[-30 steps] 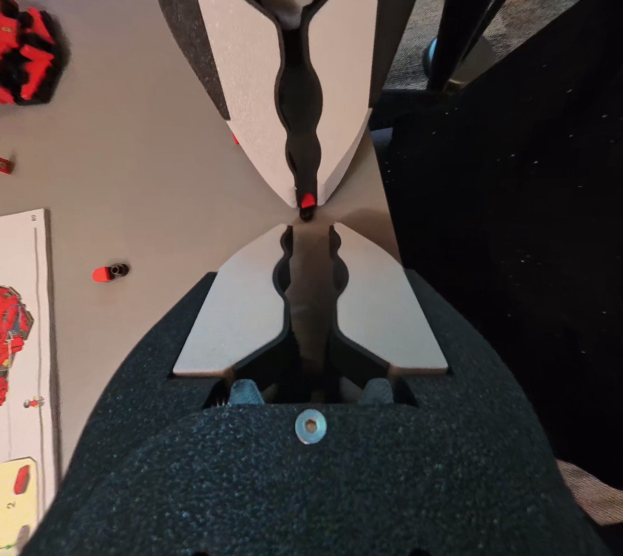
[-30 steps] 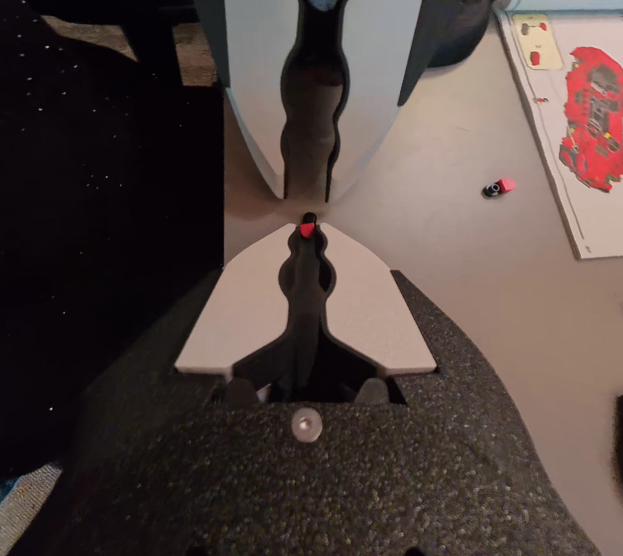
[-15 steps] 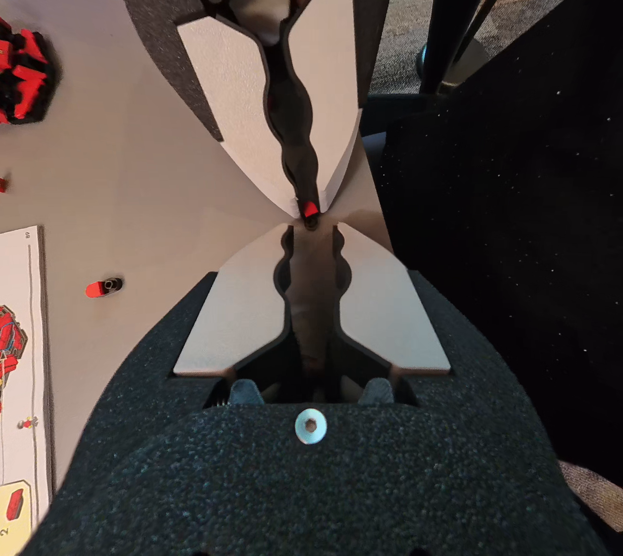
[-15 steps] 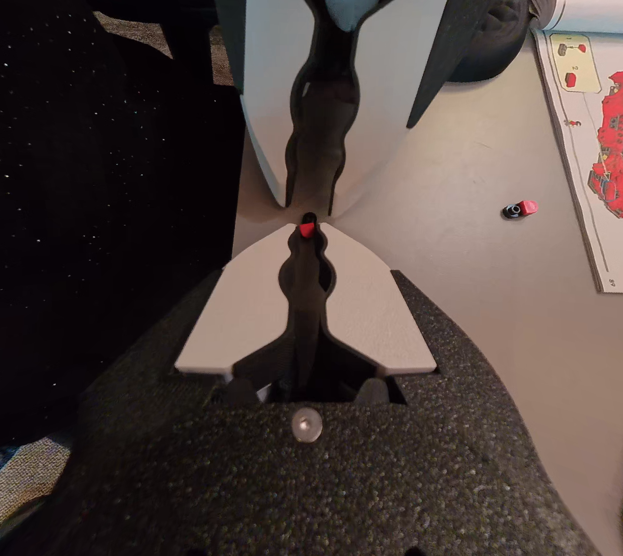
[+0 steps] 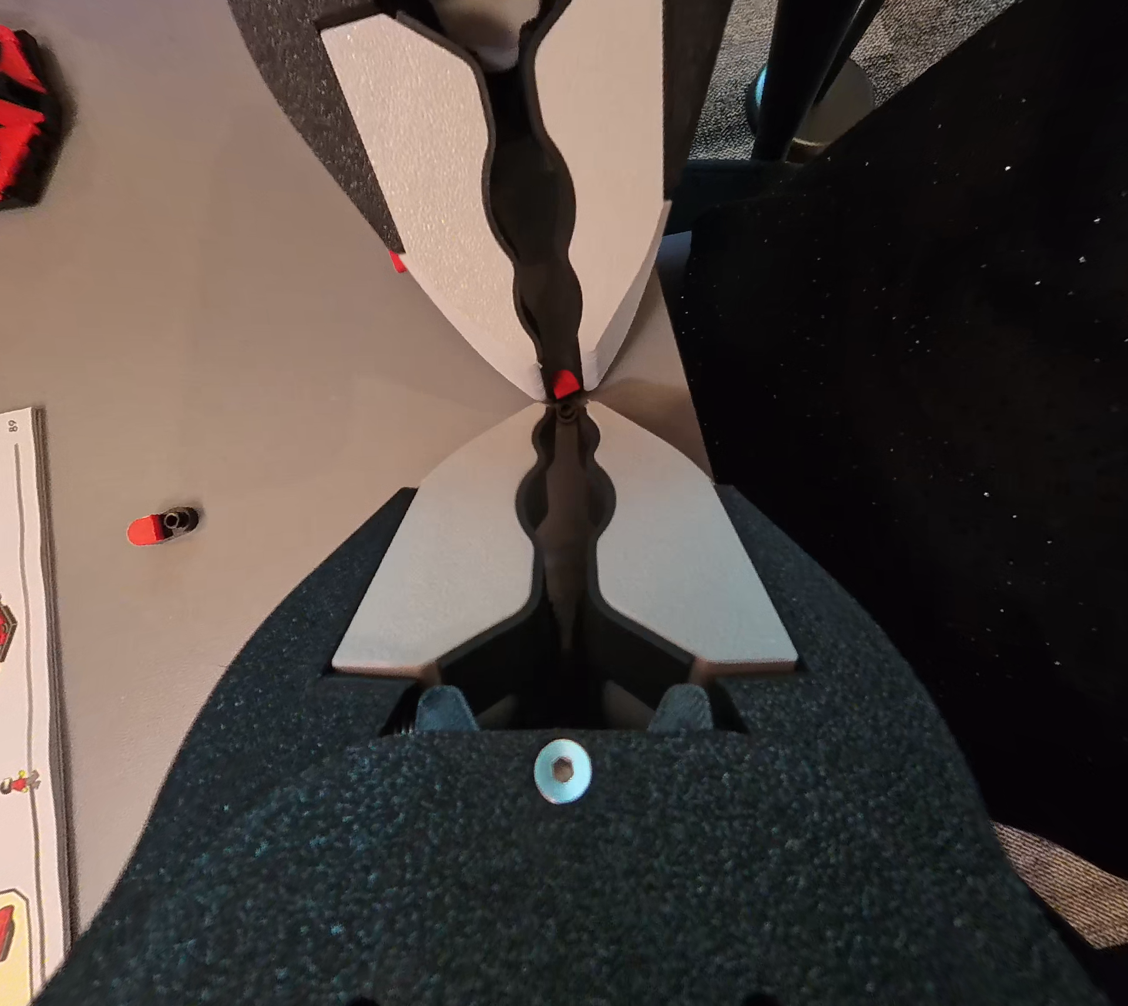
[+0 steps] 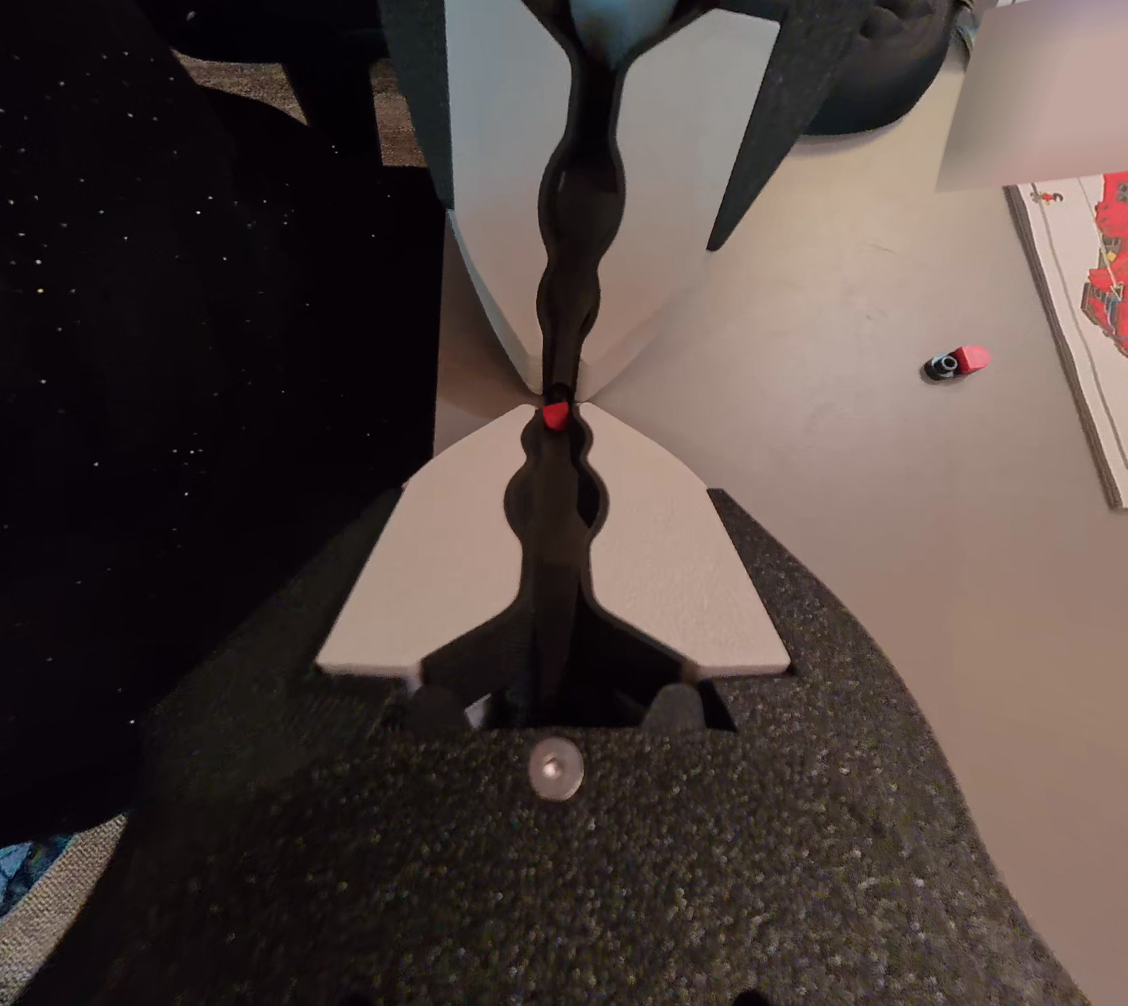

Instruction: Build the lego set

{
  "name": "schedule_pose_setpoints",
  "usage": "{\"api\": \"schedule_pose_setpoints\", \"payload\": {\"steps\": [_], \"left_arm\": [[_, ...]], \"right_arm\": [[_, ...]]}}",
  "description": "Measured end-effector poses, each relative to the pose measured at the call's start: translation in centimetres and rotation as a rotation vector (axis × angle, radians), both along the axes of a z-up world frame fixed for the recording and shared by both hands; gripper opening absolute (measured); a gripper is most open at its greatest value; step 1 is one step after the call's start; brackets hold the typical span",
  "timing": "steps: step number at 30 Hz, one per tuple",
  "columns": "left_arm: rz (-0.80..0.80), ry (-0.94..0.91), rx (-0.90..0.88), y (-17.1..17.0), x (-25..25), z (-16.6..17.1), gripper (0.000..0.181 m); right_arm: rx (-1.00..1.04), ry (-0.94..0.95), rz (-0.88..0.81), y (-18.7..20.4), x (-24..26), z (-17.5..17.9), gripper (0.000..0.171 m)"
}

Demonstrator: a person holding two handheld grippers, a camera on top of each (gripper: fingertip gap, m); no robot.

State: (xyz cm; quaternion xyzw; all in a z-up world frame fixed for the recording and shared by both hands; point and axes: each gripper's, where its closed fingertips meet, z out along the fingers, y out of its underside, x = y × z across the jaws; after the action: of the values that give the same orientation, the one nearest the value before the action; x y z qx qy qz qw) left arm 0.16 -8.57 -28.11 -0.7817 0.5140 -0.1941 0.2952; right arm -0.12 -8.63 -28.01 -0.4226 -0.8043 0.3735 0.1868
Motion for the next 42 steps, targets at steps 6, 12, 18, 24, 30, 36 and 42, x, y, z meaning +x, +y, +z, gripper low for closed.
{"api": "schedule_pose_setpoints", "payload": {"steps": [6,12,18,24,30,36,42], "left_arm": [[0.012,0.015,0.018,-0.1,0.0,0.0,0.007],[0.022,0.027,0.037,-0.1,0.1,0.0,0.007],[0.032,0.039,0.045,-0.2,0.0,0.0,0.006],[0.041,0.039,0.045,-0.2,0.0,0.0,0.006],[0.056,0.041,0.048,-0.2,0.0,0.0,0.006],[0.028,0.027,0.021,-0.5,0.3,0.0,0.006],[0.028,0.021,0.011,-0.6,0.3,0.0,0.006]], "right_arm": [[-0.038,-0.038,-0.130,0.0,0.0,0.0,0.009],[-0.100,-0.058,-0.274,0.0,0.0,0.0,0.008],[-0.113,-0.049,-0.400,0.1,0.0,0.0,0.008],[-0.130,-0.058,-0.462,0.1,0.0,0.0,0.008],[-0.113,-0.036,-0.516,0.1,0.0,0.0,0.008],[-0.017,-0.011,-0.345,0.4,0.6,0.4,0.034],[0.063,0.022,-0.165,0.3,0.6,1.1,0.020]]}}
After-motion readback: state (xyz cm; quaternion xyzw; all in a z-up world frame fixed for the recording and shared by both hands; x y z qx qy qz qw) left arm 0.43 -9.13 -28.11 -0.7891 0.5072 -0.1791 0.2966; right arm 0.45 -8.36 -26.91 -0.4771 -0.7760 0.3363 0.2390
